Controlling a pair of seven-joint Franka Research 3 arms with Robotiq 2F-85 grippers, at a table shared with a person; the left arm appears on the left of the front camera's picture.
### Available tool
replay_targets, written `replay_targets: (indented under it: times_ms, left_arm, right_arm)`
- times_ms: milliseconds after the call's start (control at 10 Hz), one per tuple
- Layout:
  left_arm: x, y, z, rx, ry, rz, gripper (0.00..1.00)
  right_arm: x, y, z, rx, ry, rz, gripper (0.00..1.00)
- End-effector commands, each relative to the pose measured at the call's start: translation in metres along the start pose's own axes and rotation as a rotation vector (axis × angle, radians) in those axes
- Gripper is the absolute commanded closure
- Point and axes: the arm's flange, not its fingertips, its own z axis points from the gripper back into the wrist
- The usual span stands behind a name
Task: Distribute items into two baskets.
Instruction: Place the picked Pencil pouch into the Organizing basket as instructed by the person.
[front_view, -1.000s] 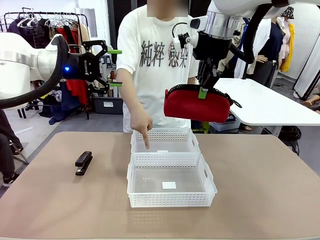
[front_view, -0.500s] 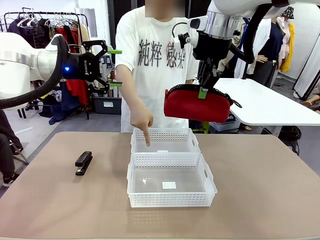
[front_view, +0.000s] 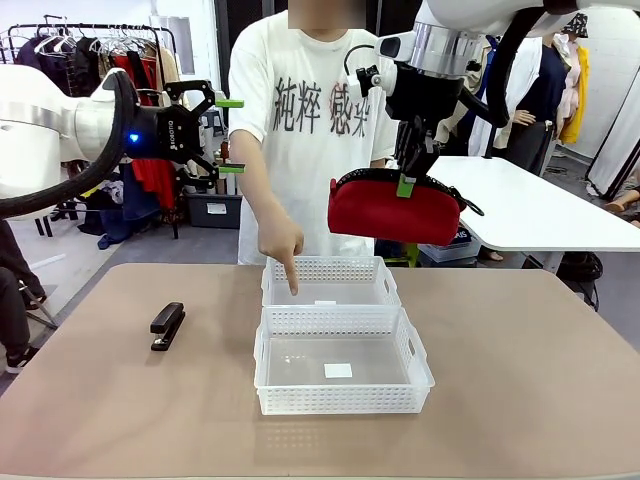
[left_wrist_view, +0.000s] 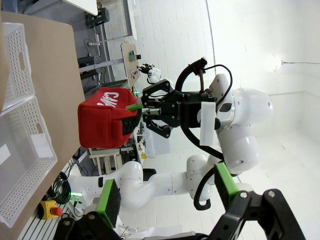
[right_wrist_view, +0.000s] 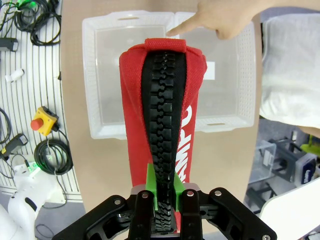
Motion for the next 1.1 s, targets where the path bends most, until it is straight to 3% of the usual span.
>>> replay_targets:
  times_ms: [0,500,1000]
  left_arm:
    - [0.0,-0.002,0.0,-0.002,-0.001,-0.004,0.0]
    - [0.0,-0.002,0.0,-0.002,-0.001,-0.004,0.0]
    - [0.0,-0.002,0.0,-0.002,-0.001,-0.004,0.0]
  right_arm:
    - [0.007,0.0,-0.01,-0.021,0.006,0.015,1.0]
    - [0.043,0.02,-0.074,0.021,-0.037,0.164,1.0]
    - [0.049,0.068,-0.153,-0.024,0.044,0.183,1.0]
